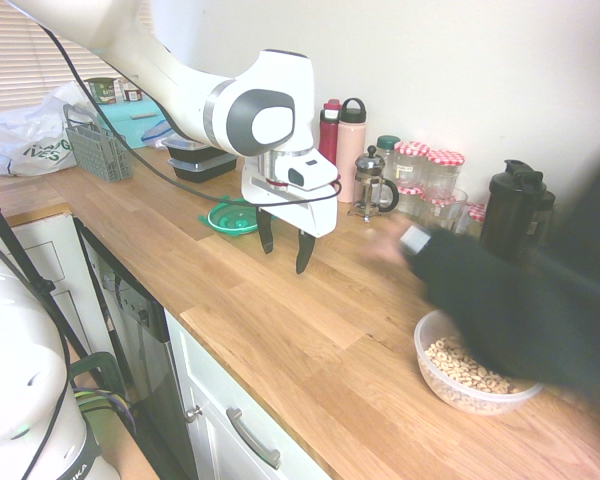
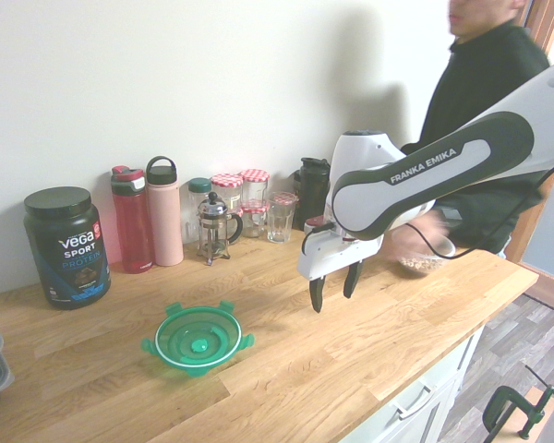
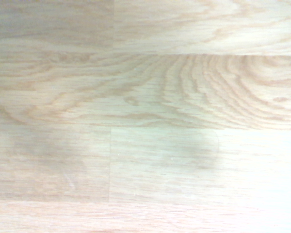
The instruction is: Cover the lid of food container
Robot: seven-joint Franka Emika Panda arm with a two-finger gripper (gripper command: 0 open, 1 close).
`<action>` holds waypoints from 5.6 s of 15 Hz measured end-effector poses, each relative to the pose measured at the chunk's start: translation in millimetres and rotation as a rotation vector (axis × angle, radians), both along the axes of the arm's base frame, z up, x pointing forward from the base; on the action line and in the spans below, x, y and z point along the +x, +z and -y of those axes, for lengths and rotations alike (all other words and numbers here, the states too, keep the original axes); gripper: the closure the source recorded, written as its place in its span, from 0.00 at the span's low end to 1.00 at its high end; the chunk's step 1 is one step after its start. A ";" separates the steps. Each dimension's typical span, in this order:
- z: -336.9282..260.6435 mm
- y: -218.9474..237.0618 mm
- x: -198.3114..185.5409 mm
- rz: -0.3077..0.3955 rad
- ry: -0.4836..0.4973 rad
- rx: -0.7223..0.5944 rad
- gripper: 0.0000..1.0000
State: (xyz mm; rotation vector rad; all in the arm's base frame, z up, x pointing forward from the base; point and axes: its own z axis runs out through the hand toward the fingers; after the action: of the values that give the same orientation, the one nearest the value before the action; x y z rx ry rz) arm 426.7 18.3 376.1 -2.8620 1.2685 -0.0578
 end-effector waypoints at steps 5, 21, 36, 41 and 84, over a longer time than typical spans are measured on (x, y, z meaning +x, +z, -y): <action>-2.5 18.3 11.1 0.045 -0.006 0.148 0.00; -22.3 -47.1 74.2 0.053 -0.018 0.892 0.00; -72.8 -69.8 75.3 0.018 0.016 0.903 1.00; -82.9 -77.8 77.2 0.015 0.026 0.920 1.00; 54.6 237.2 30.5 0.195 0.096 -0.413 1.00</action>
State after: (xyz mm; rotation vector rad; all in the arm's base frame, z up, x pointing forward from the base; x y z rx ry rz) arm 457.2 -36.3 613.2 -3.1422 1.1983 -0.6541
